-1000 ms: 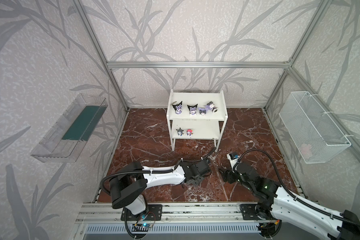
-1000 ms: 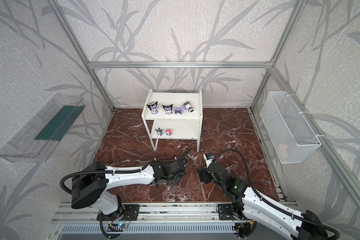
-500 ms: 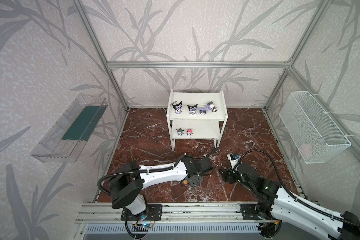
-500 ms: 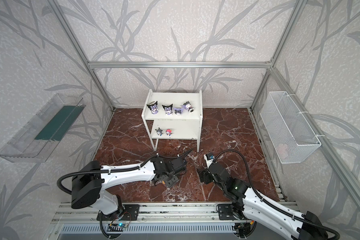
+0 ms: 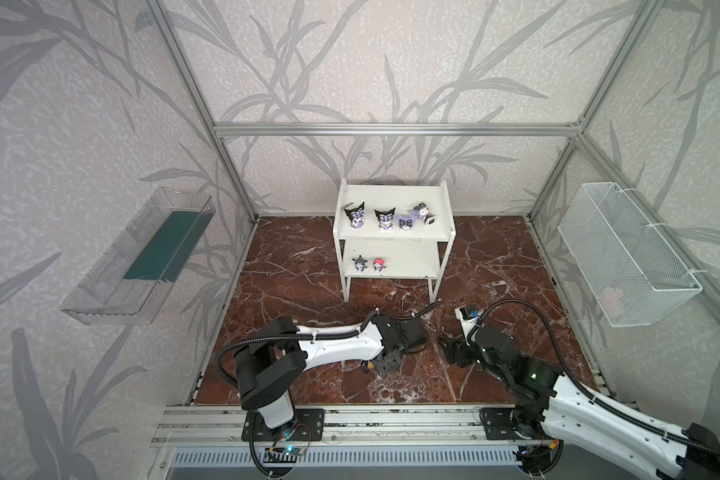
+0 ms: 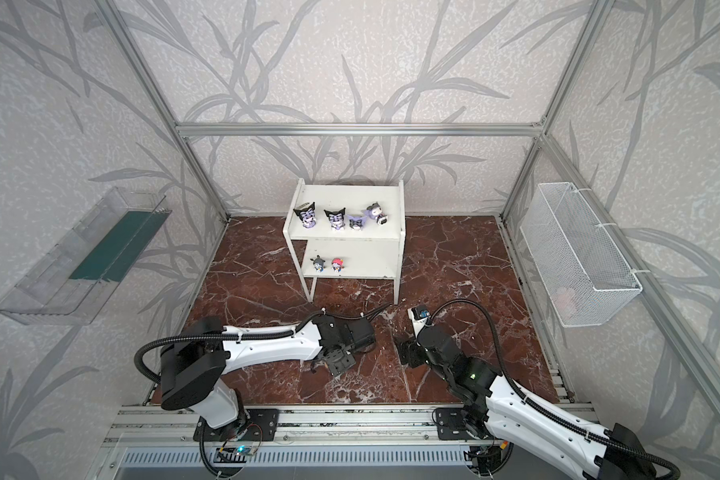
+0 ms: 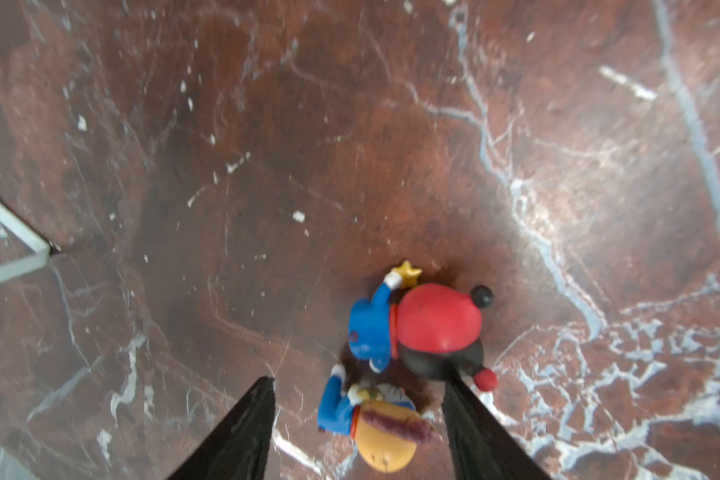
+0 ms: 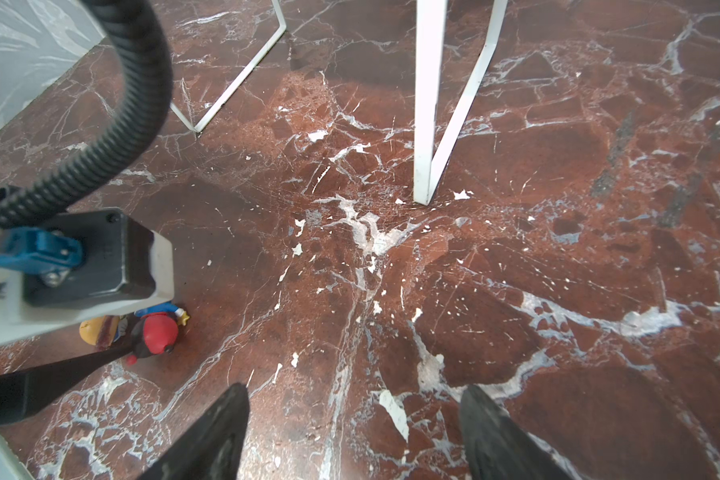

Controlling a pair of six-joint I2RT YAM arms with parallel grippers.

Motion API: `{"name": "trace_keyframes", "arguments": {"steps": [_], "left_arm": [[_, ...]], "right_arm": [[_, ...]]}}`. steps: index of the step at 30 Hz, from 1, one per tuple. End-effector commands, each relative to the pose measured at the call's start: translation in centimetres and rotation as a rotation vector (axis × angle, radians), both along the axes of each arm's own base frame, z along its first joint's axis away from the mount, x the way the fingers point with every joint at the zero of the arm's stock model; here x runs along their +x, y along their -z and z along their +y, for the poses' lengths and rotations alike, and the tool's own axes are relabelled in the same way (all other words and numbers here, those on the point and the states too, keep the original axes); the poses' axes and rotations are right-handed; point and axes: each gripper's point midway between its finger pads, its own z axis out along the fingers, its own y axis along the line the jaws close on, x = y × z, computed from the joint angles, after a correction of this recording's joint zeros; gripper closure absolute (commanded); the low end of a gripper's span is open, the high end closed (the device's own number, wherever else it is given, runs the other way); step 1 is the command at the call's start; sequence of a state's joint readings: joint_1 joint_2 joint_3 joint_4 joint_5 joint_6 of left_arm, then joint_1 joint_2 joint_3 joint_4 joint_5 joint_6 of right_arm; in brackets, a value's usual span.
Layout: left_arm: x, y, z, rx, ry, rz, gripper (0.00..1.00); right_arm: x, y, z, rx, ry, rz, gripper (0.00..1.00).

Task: Place and organize the plastic toys onto the shelf
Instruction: 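Close the left gripper on the red-black penguin while the right gripper draws back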

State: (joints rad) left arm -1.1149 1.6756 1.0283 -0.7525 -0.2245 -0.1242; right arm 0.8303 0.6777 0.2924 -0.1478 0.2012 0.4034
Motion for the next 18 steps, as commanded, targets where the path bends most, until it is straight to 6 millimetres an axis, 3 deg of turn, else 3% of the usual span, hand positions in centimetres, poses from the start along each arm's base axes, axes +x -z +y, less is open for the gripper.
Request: {"name": "trace_keyframes", "arguments": {"steps": [1, 11, 18], "left_arm": [[1.0, 0.2, -1.2, -0.045, 0.029, -0.037, 0.35], [0.9, 0.5, -2.6, -0.150, 0.053, -0.050, 0.37], [1.0, 1.1, -2.7, -0.166, 0.044, -0.053, 0.50]], "right_arm": [[0.1, 0.2, -0.6, 0.002, 0.029, 0.001, 0.20], [0.0, 0.0, -0.9, 0.011, 0.036, -0.011, 0.20], [-0.1, -0.2, -0.9, 0.020, 0.035, -0.018, 0.20]]}}
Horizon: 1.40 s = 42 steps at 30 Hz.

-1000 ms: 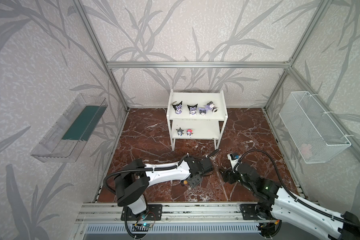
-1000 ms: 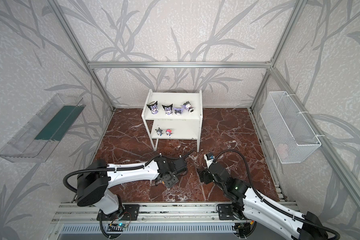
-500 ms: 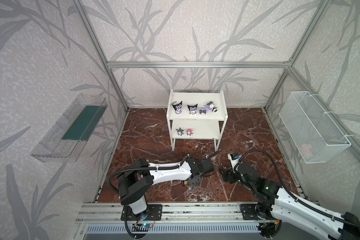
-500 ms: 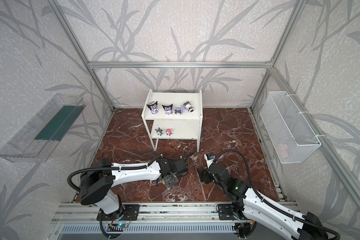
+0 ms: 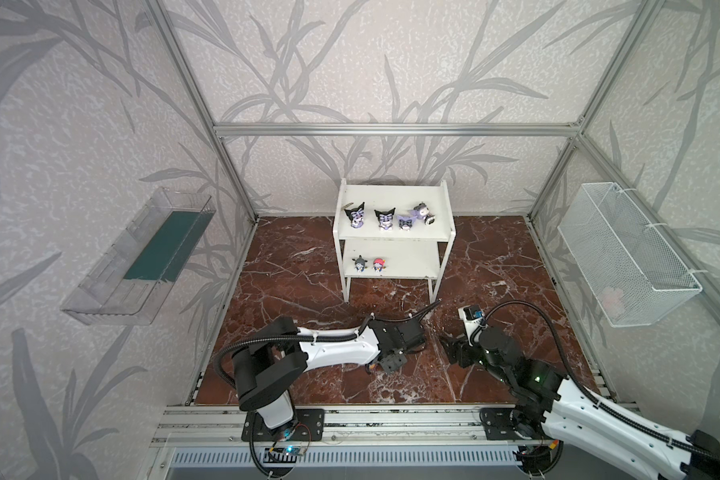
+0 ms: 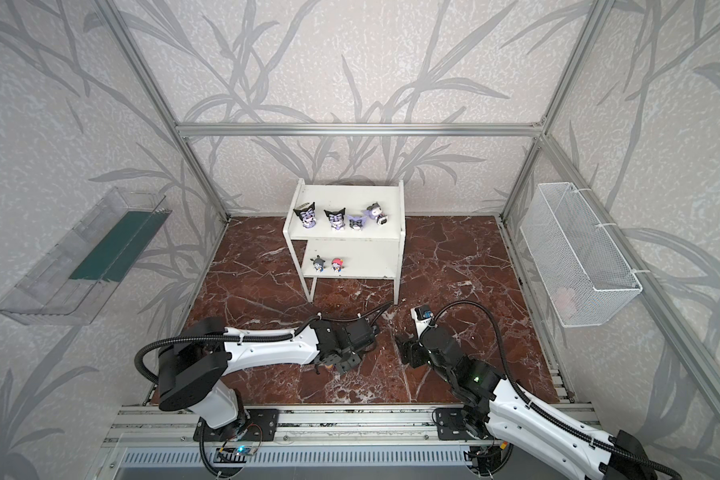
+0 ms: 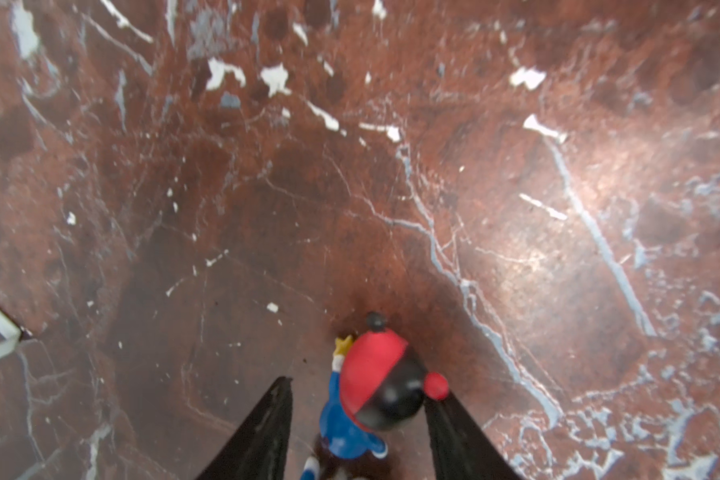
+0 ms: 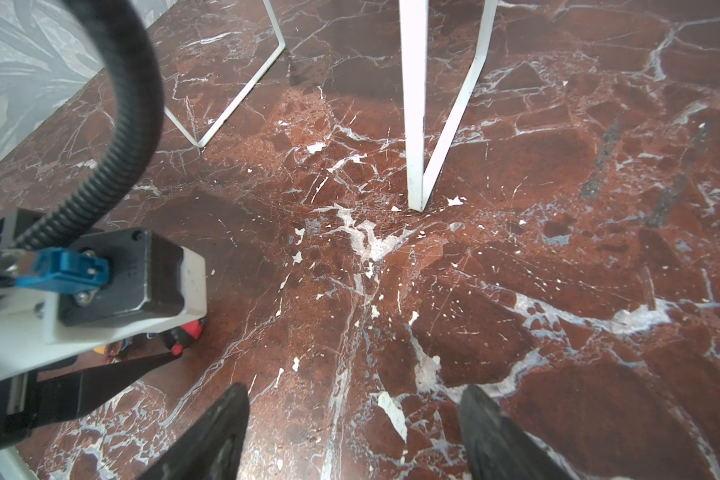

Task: Place and organize the plastic toys onto the shelf
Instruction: 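Close the left gripper on the red-black penguin while the right gripper draws back, then lift the penguin with the left gripper while the right gripper reaches toward it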

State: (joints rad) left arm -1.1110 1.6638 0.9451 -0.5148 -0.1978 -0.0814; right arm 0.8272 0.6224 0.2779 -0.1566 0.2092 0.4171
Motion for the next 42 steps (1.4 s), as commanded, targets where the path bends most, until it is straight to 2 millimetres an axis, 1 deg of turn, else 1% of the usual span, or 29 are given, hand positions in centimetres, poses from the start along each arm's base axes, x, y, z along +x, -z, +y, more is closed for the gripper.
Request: {"name": "trace_keyframes", "arguments": {"steps": [1, 5, 7, 8, 12, 13, 18, 21, 24, 27, 30, 33, 34, 38, 39, 42], "left_arm": [[-0.1, 0.2, -0.1, -0.019, 0.008, 0.005, 0.52], [-0.6, 0.4, -0.2, -0.031, 0.020, 0.032, 0.54], [-1.0, 0.5, -0.3, -0.048, 0.027, 0.048, 0.57], [-1.2, 0.4, -0.3, -0.057, 0.030, 0.054, 0.60], [-1.7, 0.0, -0.7, -0.126, 0.036, 0.083, 0.78], [-1.9, -0.1, -0.7, -0.144, 0.038, 0.093, 0.80], [-2.2, -1.1, -0.7, -0.203, 0.050, 0.114, 0.81], [-2.5, -2.2, -1.0, -0.291, 0.057, 0.128, 0.84], [-2.8, -3.8, -1.2, -0.415, 0.059, 0.166, 0.84], [-3.2, -5.5, -1.5, -0.539, 0.072, 0.194, 0.84], [-3.2, -7.2, -1.7, -0.654, 0.075, 0.193, 0.84], [-3.6, -9.2, -2.3, -0.774, 0.105, 0.196, 0.84], [-3.8, -9.7, -2.4, -0.810, 0.114, 0.199, 0.87], [-4.6, -11.8, -2.6, -0.926, 0.156, 0.193, 0.88], [-4.7, -12.2, -2.6, -0.950, 0.163, 0.189, 0.90], [-4.9, -12.9, -2.5, -1.009, 0.175, 0.159, 0.91]], "right_arm": [[0.0, 0.3, -0.5, -0.009, 0.015, 0.001, 0.20], [-0.2, 0.3, -0.2, -0.006, -0.004, 0.005, 0.20], [-0.2, 0.3, 0.0, -0.005, -0.013, 0.009, 0.20], [-0.3, 0.3, 0.1, -0.004, -0.017, 0.010, 0.20], [-0.4, 0.1, 0.7, 0.000, -0.053, 0.011, 0.20], [-0.5, 0.0, 0.9, 0.007, -0.067, 0.009, 0.20], [-0.9, -0.6, 2.0, 0.043, -0.125, 0.002, 0.20], [-1.5, -1.2, 3.4, 0.087, -0.201, 0.001, 0.20], [-2.4, -1.9, 5.1, 0.144, -0.294, 0.010, 0.20], [-3.0, -2.1, 6.4, 0.203, -0.362, 0.059, 0.20], [-3.2, -2.5, 7.6, 0.306, -0.416, 0.132, 0.20], [-3.6, -3.8, 8.7, 0.431, -0.482, 0.186, 0.20], [-3.6, -4.2, 9.0, 0.459, -0.497, 0.200, 0.20], [-3.9, -5.9, 10.1, 0.543, -0.547, 0.236, 0.20], [-3.9, -6.3, 10.3, 0.558, -0.561, 0.231, 0.20], [-4.3, -7.4, 10.8, 0.607, -0.585, 0.271, 0.19]]}}
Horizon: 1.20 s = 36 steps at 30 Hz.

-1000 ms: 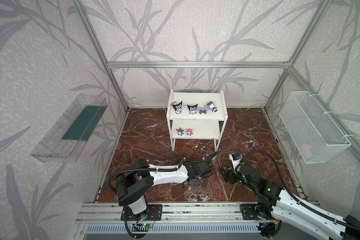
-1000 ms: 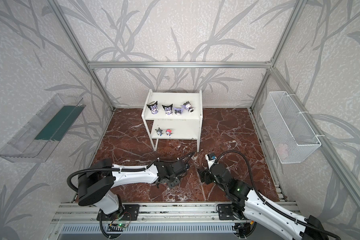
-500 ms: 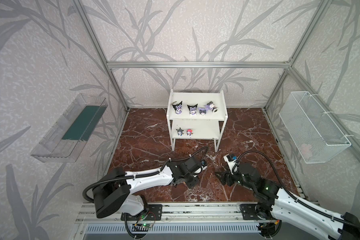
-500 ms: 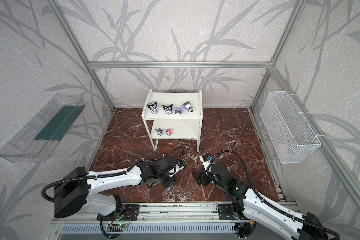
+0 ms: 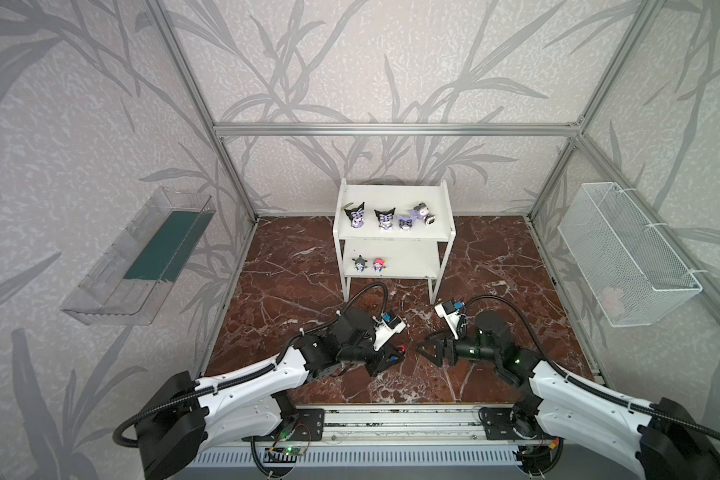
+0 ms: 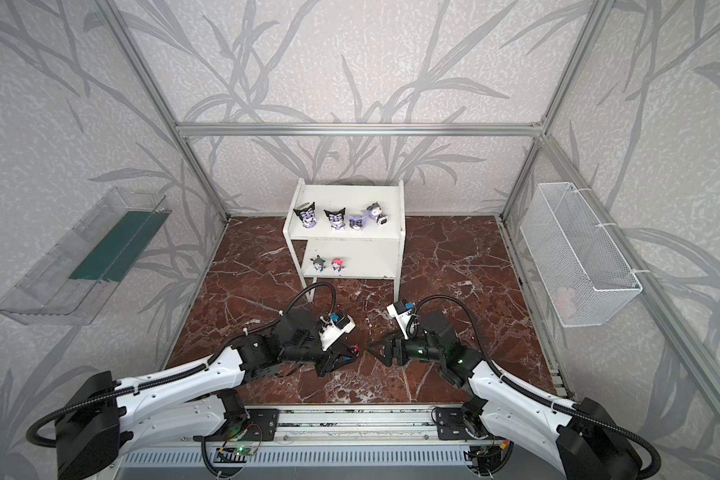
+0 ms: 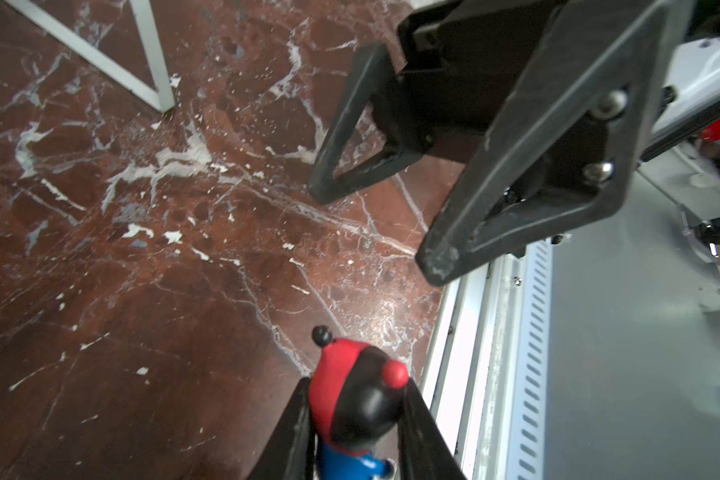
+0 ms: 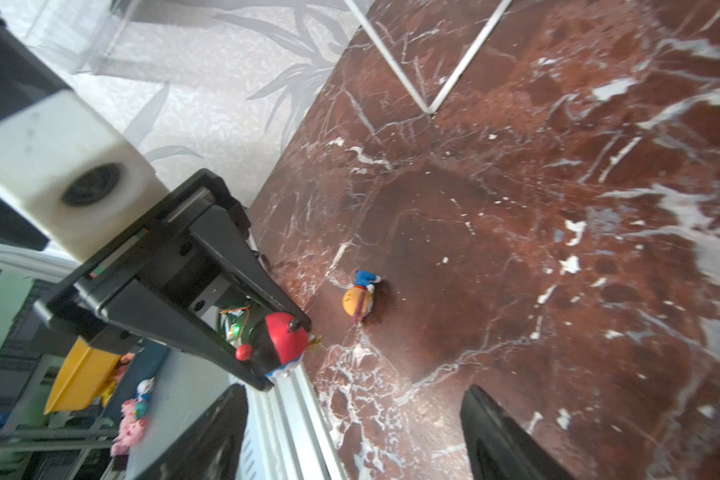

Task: Place and organize the plastic toys onto the shelf
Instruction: 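Lift the penguin with the left gripper while the right gripper reaches toward it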

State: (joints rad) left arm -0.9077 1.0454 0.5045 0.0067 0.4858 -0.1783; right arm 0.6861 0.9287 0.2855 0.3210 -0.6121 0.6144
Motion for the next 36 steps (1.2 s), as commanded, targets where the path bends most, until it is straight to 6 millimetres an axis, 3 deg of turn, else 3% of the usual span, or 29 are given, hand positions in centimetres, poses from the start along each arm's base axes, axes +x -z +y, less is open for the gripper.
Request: {"name": "trace_keyframes", "arguments": {"steps": [1, 16, 19, 25, 36], "left_arm": [[-0.3, -2.6, -0.7, -0.141, 0.025, -0.035, 0.91], [-0.6, -4.8, -0.8, -0.240, 0.043, -0.070, 0.91], [-0.5, -4.8, -0.7, -0.239, 0.036, -0.070, 0.92], [-0.5, -4.7, -0.8, -0.238, 0.036, -0.067, 0.91], [-0.4, -4.9, -0.7, -0.247, 0.032, -0.066, 0.90]], "right_arm": [[-0.6, -4.3, 1.5, 0.136, -0.088, -0.007, 0.19], [-1.9, -5.2, 4.2, 0.144, -0.215, -0.010, 0.22], [-2.0, -5.5, 4.5, 0.151, -0.225, -0.016, 0.29], [-1.9, -5.4, 4.6, 0.146, -0.213, -0.024, 0.52], [-1.5, -5.7, 4.9, 0.184, -0.195, -0.029, 0.65]]}}
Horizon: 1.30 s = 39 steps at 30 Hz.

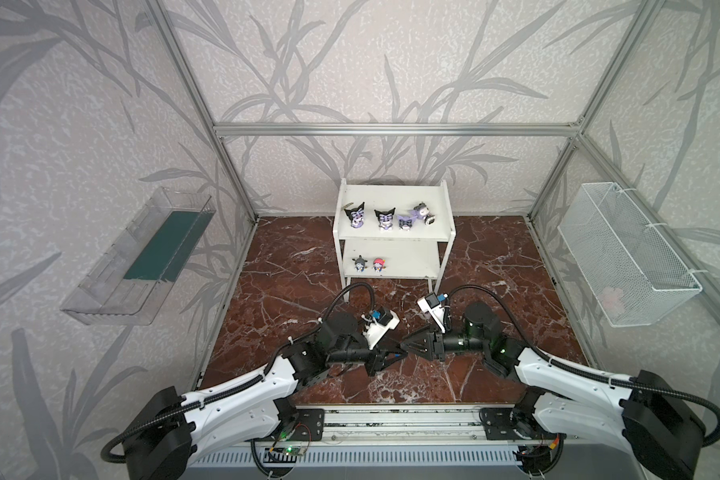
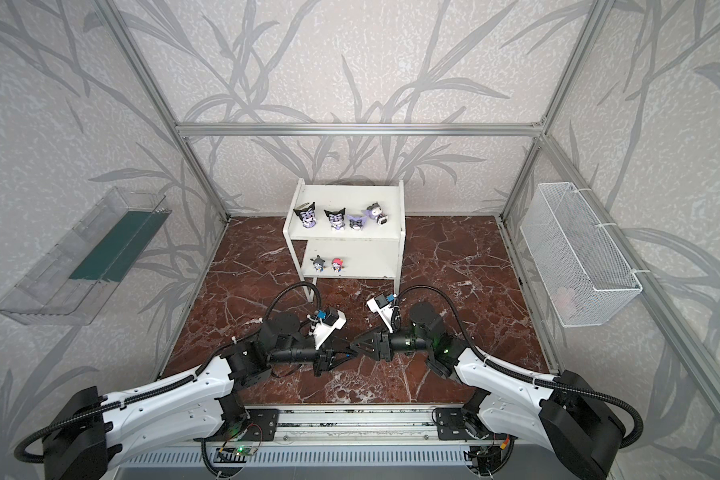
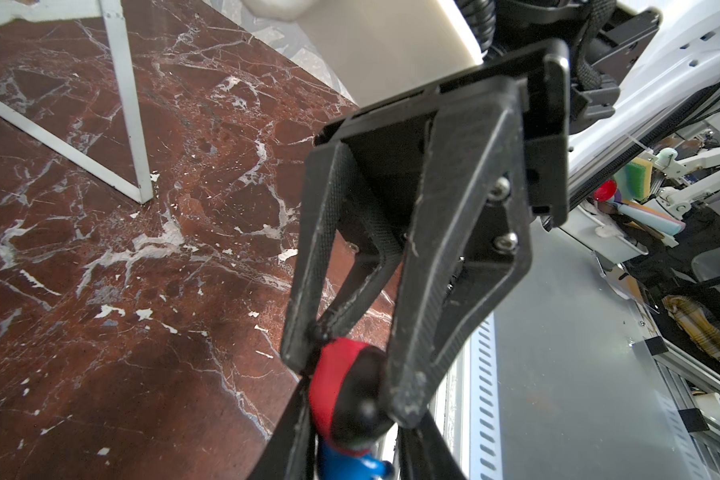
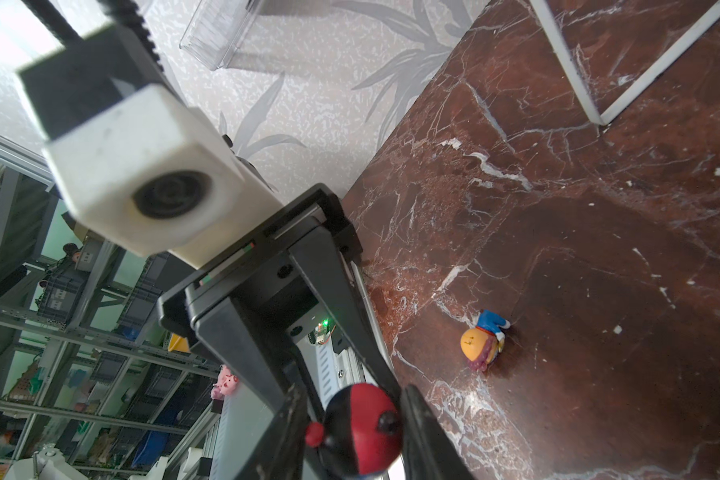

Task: Place and organize the plastic toys onto the shelf
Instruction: 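Lift the penguin with the left gripper while the right gripper reaches toward it, then close the right gripper on the penguin held up by the left gripper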

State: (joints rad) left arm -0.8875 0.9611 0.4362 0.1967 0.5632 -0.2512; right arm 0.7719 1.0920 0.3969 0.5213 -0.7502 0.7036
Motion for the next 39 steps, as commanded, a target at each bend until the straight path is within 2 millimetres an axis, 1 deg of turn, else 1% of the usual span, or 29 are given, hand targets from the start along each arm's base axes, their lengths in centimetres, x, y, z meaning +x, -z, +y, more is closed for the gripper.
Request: {"name": "trace_keyframes", "arguments": {"steps": [1, 9, 11, 13, 16, 21, 27, 30, 33, 35, 37, 39], "left_arm": [[0.0, -1.3, -0.3, -0.050, 0.012, -0.032, 0.89], [0.4, -0.9, -0.1, -0.030, -0.015, -0.034, 0.82], [0.5, -0.7, 0.0, -0.023, -0.022, -0.033, 0.79], [0.6, -0.6, 0.0, -0.019, -0.024, -0.031, 0.73], [0.7, -0.6, 0.0, -0.015, -0.035, -0.032, 0.62], [1.0, -0.8, 0.2, -0.010, -0.055, -0.045, 0.49], [1.4, -0.7, 0.9, 0.036, -0.091, -0.045, 0.39], [1.9, -1.2, 2.1, 0.091, -0.146, -0.063, 0.29], [2.6, -1.9, 4.3, 0.165, -0.233, -0.116, 0.23], [2.7, -2.4, 6.0, 0.209, -0.279, -0.150, 0.20], [2.6, -2.7, 7.2, 0.239, -0.302, -0.174, 0.19], [2.4, -2.7, 7.9, 0.259, -0.307, -0.196, 0.18]], "right_arm": [[0.3, -1.2, 0.4, 0.042, 0.010, -0.032, 0.66], [0.8, -1.1, 0.1, 0.026, 0.045, -0.047, 0.72], [0.9, -1.0, 0.0, 0.018, 0.057, -0.050, 0.72], [1.0, -0.9, -0.1, 0.012, 0.065, -0.056, 0.73], [1.2, -0.8, -0.3, -0.002, 0.079, -0.065, 0.73], [1.8, -0.5, -0.7, -0.038, 0.119, -0.079, 0.73], [2.8, -0.1, -1.6, -0.107, 0.189, -0.139, 0.74], [3.6, -0.7, -1.9, -0.140, 0.234, -0.201, 0.74], [4.5, -1.4, -2.1, -0.195, 0.291, -0.275, 0.74], [5.1, -1.8, -2.1, -0.227, 0.323, -0.319, 0.74], [5.7, -2.2, -1.9, -0.249, 0.346, -0.350, 0.74], [6.1, -2.7, -1.5, -0.256, 0.343, -0.361, 0.74]]}}
